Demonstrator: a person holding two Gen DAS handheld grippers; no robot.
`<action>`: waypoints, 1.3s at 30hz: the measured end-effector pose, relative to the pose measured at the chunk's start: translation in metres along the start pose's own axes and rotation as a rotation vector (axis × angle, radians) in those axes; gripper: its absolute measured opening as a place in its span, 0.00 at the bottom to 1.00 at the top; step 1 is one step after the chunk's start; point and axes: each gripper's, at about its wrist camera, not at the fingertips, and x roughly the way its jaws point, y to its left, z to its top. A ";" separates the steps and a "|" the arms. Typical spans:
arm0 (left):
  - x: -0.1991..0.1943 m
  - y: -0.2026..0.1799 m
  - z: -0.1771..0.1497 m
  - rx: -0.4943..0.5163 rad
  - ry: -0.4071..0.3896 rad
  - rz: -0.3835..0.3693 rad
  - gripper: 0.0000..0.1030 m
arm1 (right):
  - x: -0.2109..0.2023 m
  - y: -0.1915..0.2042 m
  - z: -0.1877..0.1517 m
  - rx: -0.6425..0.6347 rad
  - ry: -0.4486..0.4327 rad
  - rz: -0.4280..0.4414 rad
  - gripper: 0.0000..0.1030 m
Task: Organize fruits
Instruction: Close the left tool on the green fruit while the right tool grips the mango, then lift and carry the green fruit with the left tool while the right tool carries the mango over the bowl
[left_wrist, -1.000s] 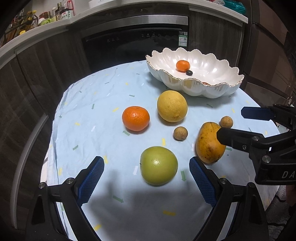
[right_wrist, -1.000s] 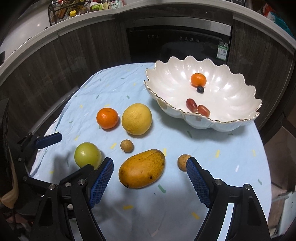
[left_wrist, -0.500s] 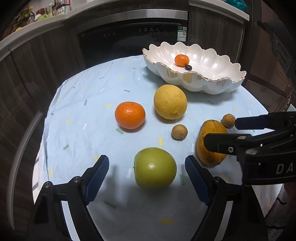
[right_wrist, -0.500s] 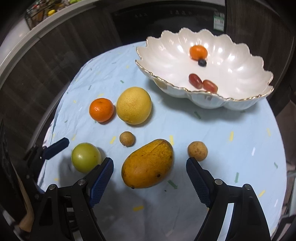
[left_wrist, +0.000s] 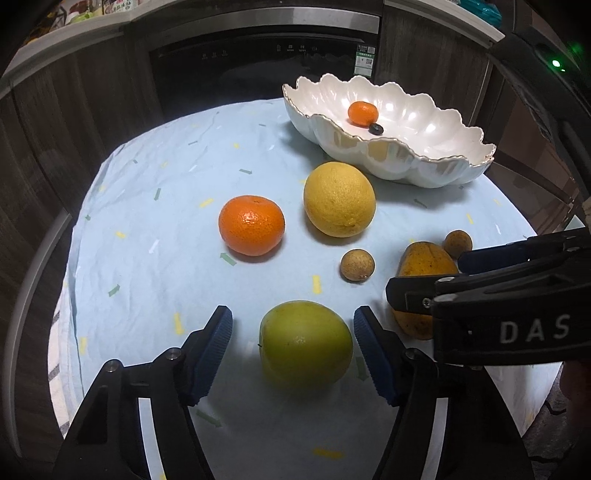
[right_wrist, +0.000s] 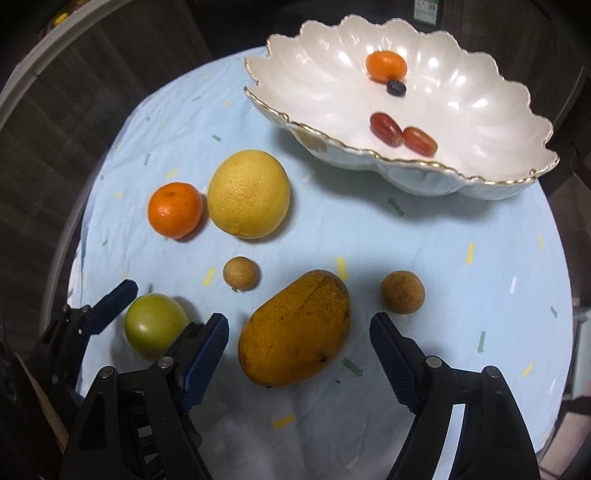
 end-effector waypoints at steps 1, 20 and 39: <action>0.001 0.000 0.000 -0.002 0.006 0.000 0.62 | 0.002 0.000 0.000 0.007 0.013 -0.002 0.71; 0.008 0.002 0.004 -0.047 0.049 -0.052 0.46 | 0.010 0.007 0.003 0.004 0.052 -0.010 0.58; -0.017 -0.004 0.011 -0.031 0.004 -0.022 0.46 | -0.024 -0.006 -0.012 0.006 -0.023 0.037 0.57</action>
